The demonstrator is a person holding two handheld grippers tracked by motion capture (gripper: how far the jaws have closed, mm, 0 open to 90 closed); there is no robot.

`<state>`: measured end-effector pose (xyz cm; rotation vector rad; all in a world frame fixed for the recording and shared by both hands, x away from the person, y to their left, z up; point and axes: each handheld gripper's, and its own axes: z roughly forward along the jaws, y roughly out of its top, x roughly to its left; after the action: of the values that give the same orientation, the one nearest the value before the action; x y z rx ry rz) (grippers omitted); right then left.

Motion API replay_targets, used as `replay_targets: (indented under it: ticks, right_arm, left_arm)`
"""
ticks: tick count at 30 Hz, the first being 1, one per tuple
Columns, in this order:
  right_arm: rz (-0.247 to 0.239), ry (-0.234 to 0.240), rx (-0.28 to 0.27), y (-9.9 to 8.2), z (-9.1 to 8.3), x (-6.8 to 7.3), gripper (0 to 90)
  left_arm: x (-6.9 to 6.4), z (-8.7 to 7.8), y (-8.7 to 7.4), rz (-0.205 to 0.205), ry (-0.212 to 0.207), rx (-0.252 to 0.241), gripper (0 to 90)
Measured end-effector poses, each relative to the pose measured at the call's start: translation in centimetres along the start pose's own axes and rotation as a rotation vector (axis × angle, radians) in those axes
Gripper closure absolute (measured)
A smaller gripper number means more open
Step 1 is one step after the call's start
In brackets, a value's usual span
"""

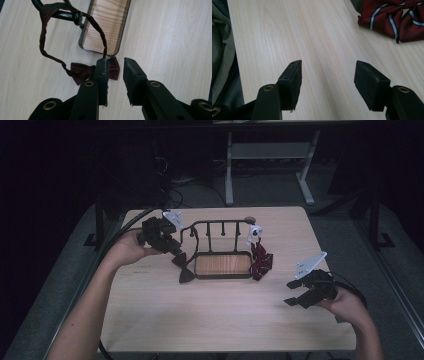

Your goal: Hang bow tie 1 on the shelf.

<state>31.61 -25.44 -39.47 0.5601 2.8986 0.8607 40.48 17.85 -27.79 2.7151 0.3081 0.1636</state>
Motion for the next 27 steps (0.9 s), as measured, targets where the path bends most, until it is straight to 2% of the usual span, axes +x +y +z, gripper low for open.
replay_targets:
  ticks: [11, 27]
  right_arm:
    - [0.002, -0.003, 0.004, 0.0, 0.1, 0.0, 38.5]
    - [0.007, -0.004, 0.004, -0.1, 0.1, -0.1, 38.0]
  left_arm:
    - [-0.3, 0.7, -1.1, -0.012, -0.019, -0.008, 71.5]
    - [-0.8, 1.4, -2.6, -0.015, -0.026, -0.025, 68.7]
